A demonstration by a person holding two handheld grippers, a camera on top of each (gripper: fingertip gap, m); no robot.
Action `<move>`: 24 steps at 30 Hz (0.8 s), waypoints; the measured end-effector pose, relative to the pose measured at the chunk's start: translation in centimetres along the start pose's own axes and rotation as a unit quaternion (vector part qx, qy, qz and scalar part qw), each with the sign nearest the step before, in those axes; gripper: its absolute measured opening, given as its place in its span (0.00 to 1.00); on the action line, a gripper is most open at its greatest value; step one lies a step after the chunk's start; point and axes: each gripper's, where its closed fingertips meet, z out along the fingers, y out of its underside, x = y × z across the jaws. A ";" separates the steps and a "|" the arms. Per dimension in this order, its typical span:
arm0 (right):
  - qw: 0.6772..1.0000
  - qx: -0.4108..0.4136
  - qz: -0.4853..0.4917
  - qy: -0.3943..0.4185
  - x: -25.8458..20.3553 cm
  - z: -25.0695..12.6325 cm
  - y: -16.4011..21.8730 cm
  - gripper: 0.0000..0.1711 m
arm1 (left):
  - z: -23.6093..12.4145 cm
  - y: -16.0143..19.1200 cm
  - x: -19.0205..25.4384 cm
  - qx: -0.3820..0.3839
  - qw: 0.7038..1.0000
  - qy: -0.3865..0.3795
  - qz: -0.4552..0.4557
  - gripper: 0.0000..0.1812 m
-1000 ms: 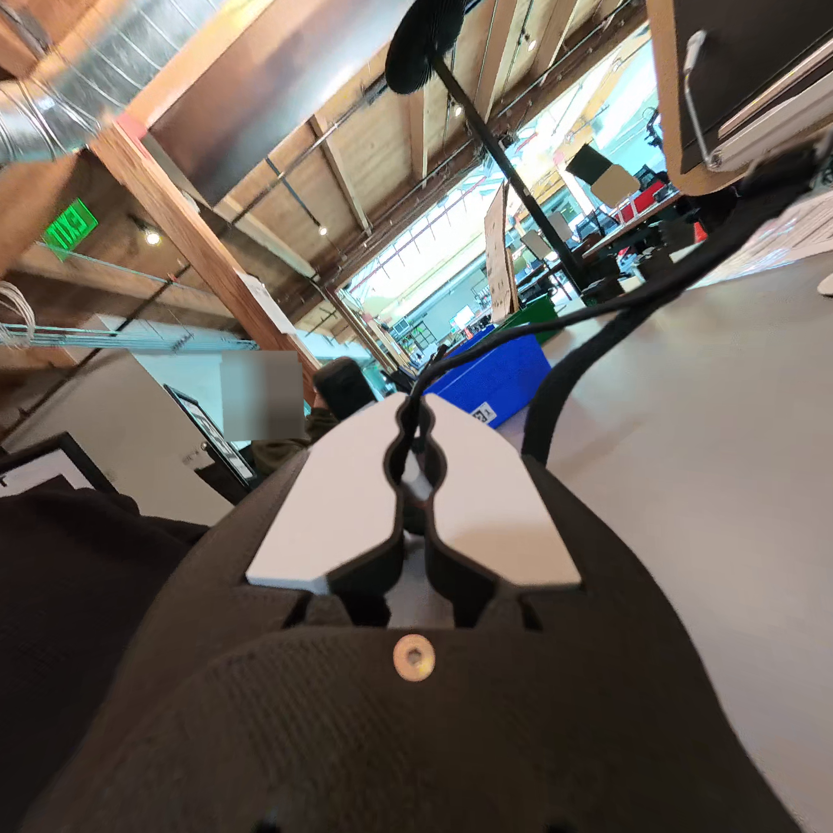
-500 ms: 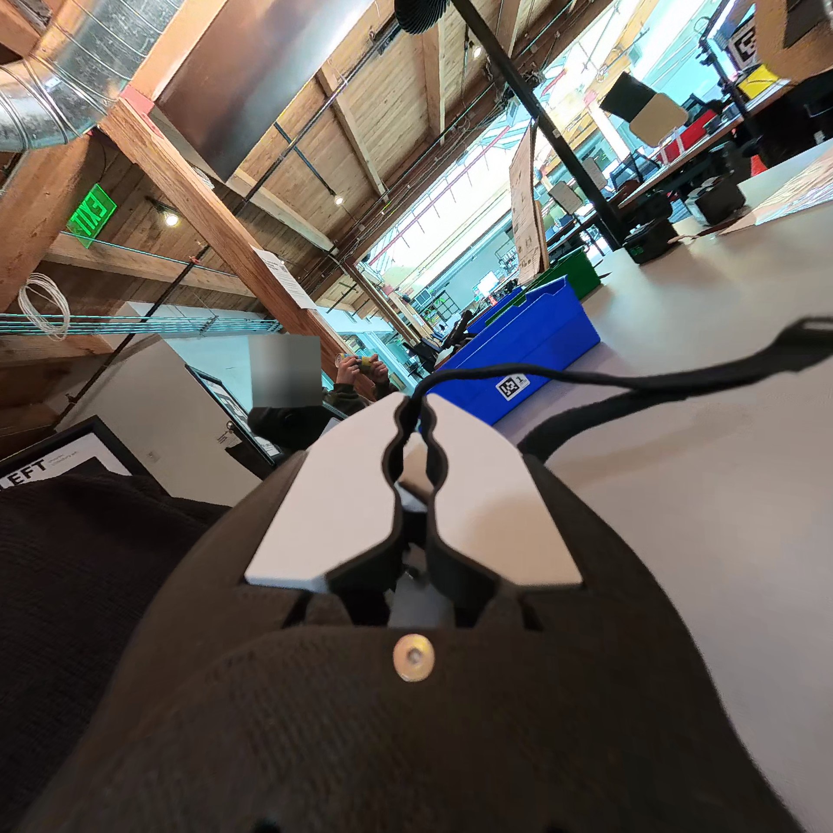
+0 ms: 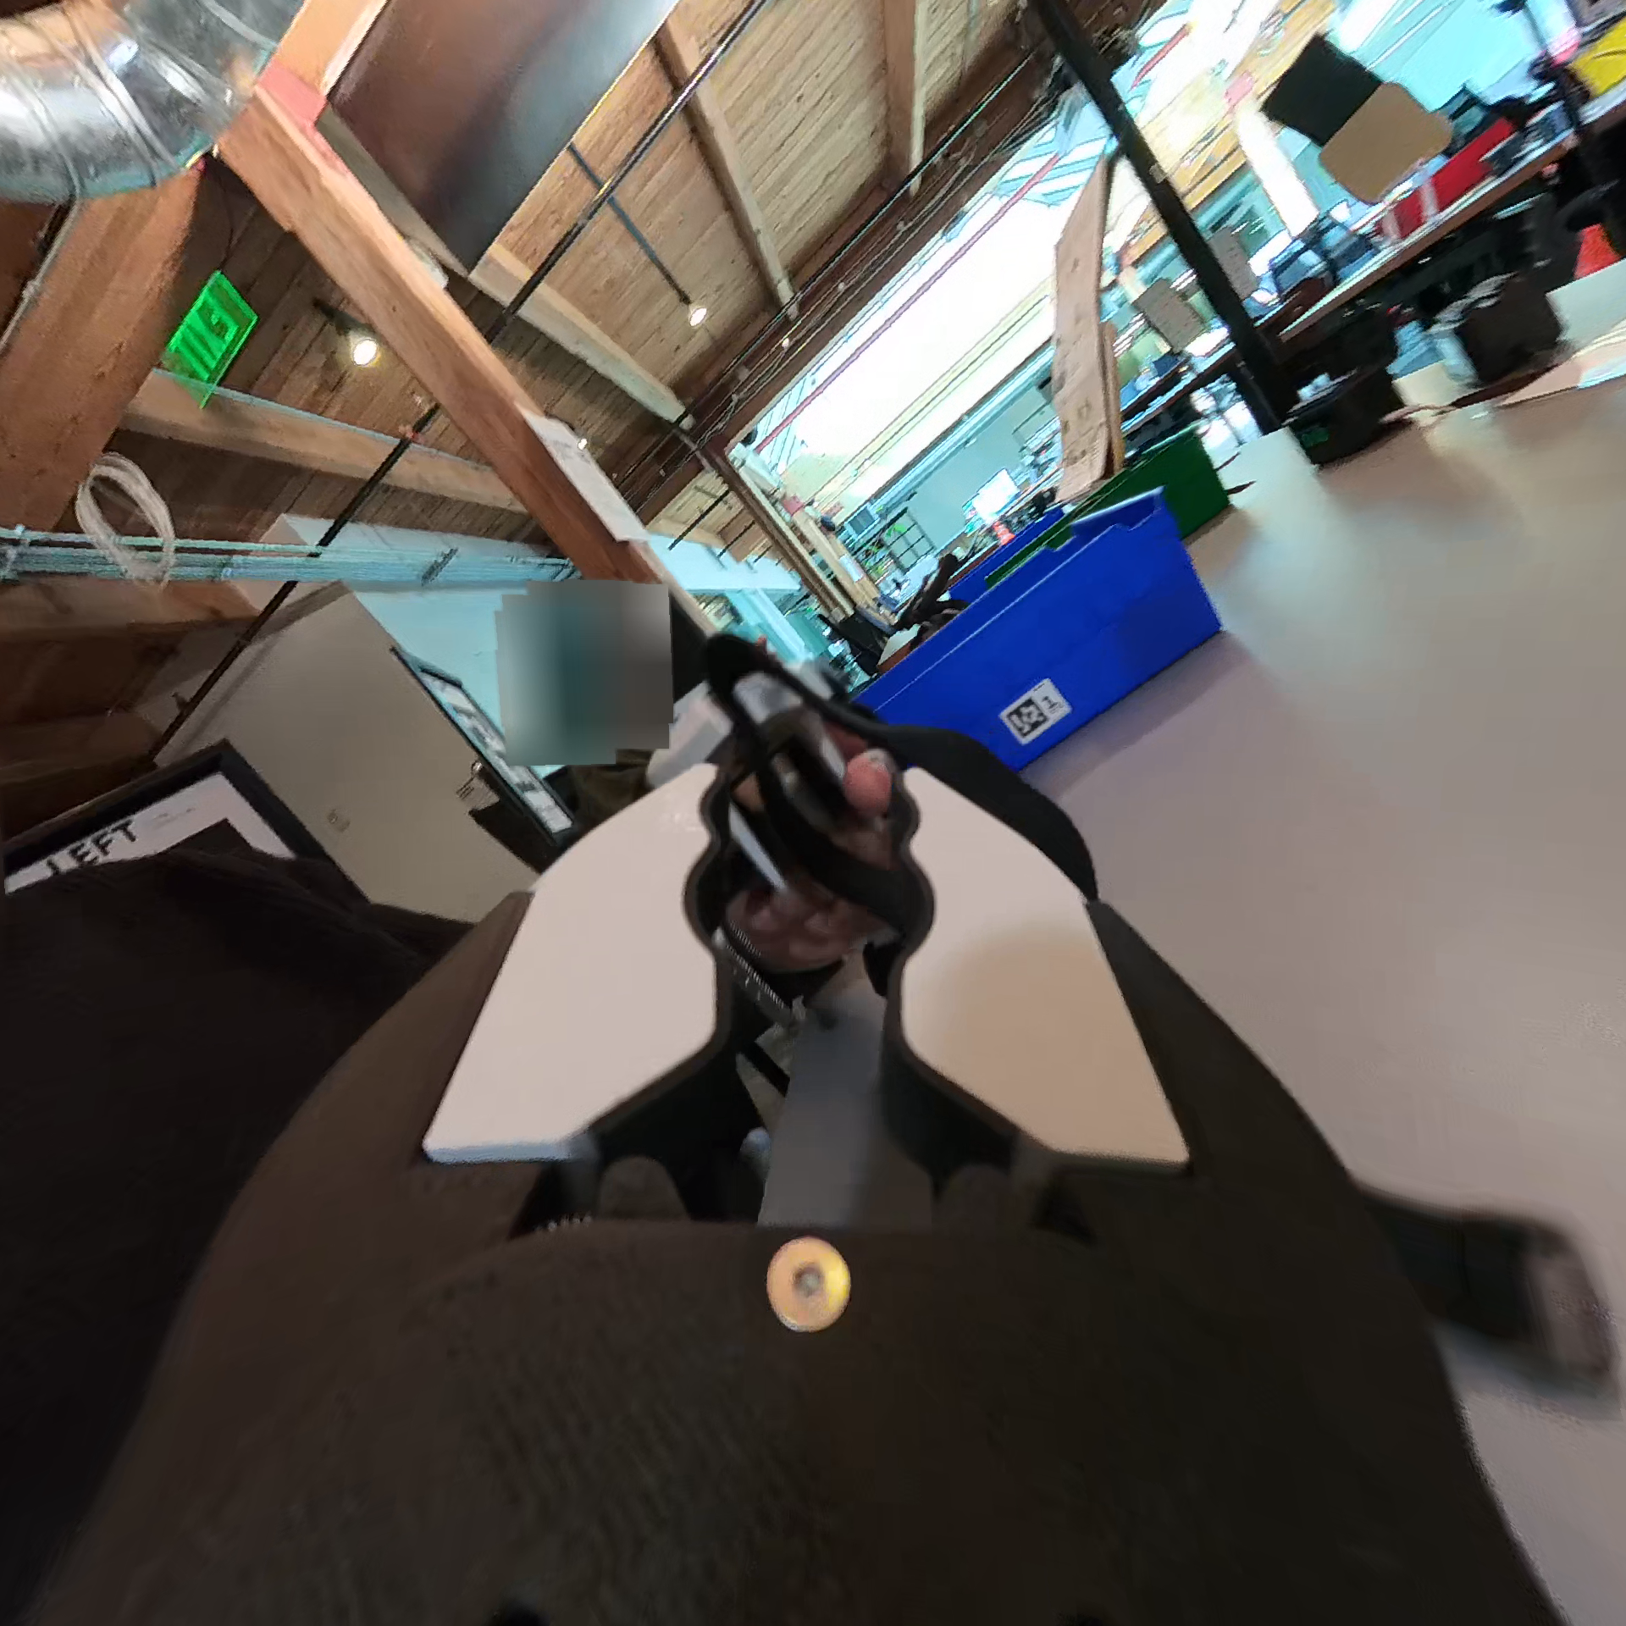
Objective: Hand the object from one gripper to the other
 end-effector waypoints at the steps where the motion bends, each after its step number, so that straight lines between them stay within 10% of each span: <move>1: 1.000 -0.010 -0.005 -0.012 -0.5 0.2 0.3 0.20 | -0.3 -0.7 -0.4 0.015 0.999 0.003 -0.034 0.00; 15: 0.994 0.004 -0.073 -0.077 -4.0 -0.1 -0.8 0.26 | -1.1 0.6 -2.9 -0.012 0.994 -0.011 -0.106 0.01; 19: 0.993 -0.013 -0.015 -0.120 -4.7 -0.2 -0.4 0.14 | -2.0 0.2 -5.3 0.030 0.983 -0.065 -0.171 0.01; 24: 0.997 0.014 -0.055 -0.043 -2.6 -1.3 -1.9 0.22 | -5.1 -2.4 -8.3 0.132 0.956 -0.067 -0.253 0.01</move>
